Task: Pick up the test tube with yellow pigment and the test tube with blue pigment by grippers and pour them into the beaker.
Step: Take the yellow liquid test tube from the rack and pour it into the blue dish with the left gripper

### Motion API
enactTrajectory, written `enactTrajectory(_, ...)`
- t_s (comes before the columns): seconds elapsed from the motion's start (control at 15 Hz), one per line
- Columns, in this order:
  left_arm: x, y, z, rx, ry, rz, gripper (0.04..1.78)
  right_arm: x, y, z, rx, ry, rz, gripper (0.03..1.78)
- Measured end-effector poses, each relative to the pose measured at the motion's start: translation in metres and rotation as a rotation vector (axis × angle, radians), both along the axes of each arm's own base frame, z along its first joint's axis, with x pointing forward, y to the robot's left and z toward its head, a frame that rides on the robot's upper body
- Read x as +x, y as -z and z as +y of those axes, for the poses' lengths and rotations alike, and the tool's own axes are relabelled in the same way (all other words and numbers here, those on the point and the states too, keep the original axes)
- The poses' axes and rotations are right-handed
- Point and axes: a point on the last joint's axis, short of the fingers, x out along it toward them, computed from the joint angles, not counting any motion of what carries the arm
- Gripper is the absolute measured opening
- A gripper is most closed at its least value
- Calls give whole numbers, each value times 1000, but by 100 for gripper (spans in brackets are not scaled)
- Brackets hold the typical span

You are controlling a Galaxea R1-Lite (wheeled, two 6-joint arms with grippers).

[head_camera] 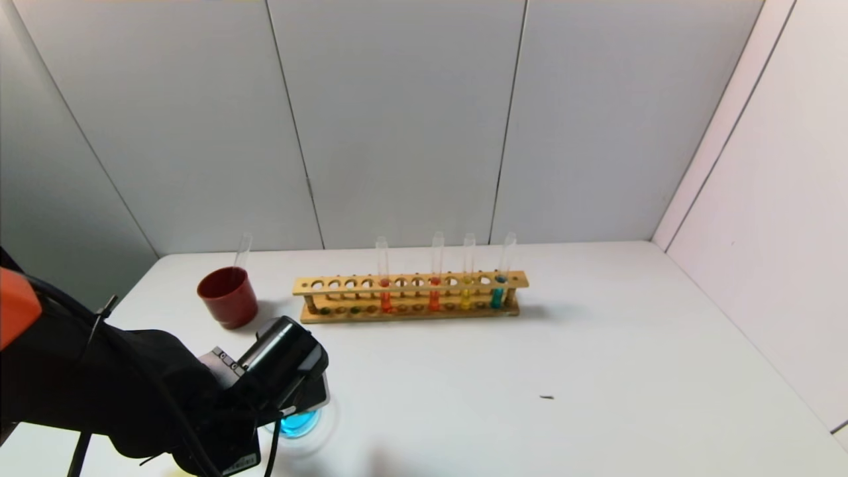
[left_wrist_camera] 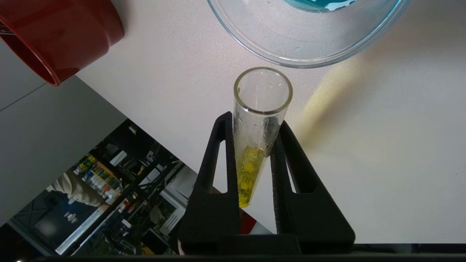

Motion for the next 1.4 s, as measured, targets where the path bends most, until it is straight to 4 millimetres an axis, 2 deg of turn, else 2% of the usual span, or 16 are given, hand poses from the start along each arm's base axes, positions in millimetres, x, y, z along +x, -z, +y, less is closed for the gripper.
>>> enactTrajectory(0.33,6,10,0,71,-10,53,31,0,0,0,0,0,0,170)
enactTrajectory(0.8,16,13,-6,136,-2,138,31,0,0,0,0,0,0,170)
enactTrajectory(1.4,23,4,-13,187,3,185,31,0,0,0,0,0,0,170)
